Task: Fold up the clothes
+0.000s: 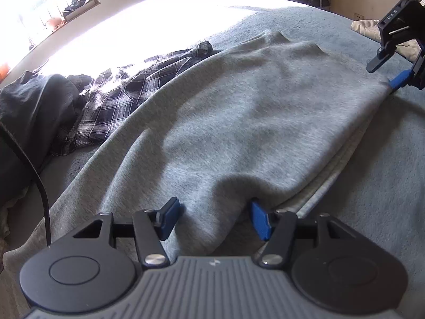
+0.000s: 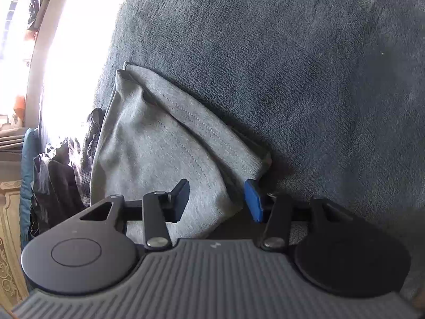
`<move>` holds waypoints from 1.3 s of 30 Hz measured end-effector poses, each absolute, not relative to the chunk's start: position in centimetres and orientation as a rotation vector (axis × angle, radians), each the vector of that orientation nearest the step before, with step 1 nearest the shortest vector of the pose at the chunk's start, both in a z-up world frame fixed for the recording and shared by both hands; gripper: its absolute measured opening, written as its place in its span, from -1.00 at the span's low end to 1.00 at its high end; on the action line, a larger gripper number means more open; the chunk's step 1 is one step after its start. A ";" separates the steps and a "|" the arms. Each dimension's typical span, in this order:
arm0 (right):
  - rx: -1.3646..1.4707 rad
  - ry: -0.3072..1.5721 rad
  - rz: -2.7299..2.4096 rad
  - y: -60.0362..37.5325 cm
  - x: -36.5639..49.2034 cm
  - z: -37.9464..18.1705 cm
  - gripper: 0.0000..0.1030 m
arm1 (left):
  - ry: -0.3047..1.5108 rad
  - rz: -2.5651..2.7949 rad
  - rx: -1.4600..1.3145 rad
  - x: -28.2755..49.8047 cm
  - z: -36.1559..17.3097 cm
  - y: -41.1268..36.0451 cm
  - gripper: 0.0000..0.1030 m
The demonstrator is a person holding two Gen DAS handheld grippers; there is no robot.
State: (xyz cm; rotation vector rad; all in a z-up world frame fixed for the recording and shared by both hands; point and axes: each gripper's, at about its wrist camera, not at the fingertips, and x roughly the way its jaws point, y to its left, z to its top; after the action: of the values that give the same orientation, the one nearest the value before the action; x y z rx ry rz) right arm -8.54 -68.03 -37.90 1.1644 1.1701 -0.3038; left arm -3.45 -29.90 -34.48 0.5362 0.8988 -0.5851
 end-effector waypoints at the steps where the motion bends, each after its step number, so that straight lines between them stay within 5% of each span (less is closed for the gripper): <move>1: 1.164 1.175 -0.307 -67.8 -8.4 -38.0 -0.14 | 0.898 -0.587 0.536 -3.4 -34.5 -29.9 0.16; 5: 1.133 1.213 -0.305 -66.6 -8.0 -37.9 -0.17 | 0.896 -0.591 0.528 -3.3 -34.7 -29.7 0.17; 7: 1.104 1.231 -0.294 -66.0 -7.7 -37.8 -0.34 | 0.893 -0.592 0.525 -3.3 -34.7 -29.5 0.17; 9: 1.060 1.236 -0.279 -65.4 -7.3 -37.4 -0.80 | 0.893 -0.589 0.515 -3.3 -34.6 -29.3 0.19; 12: 0.981 1.206 -0.256 -64.6 -6.5 -36.0 -0.89 | 0.901 -0.593 0.488 -3.2 -34.2 -28.8 0.20; 22: 0.688 1.150 -0.260 -66.4 -5.0 -30.9 -0.92 | 0.927 -0.690 0.362 -3.3 -32.9 -27.4 0.31; 35: 0.511 1.269 -0.292 -65.9 -4.9 -34.5 -0.92 | 0.964 -0.737 0.248 -3.1 -31.6 -26.9 0.31; 37: 0.495 1.289 -0.292 -65.9 -4.9 -35.6 -0.89 | 0.988 -0.711 0.256 -2.7 -32.5 -27.2 0.31; 39: 0.488 1.302 -0.295 -66.0 -4.9 -36.4 -0.63 | 1.027 -0.681 0.261 -2.3 -33.8 -27.2 0.31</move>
State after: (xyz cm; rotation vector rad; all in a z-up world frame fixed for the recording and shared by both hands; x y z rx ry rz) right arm -4.88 -66.00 -36.37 0.4875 1.3016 -0.2946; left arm -2.33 -27.16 -33.77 0.2611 1.0275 -0.6814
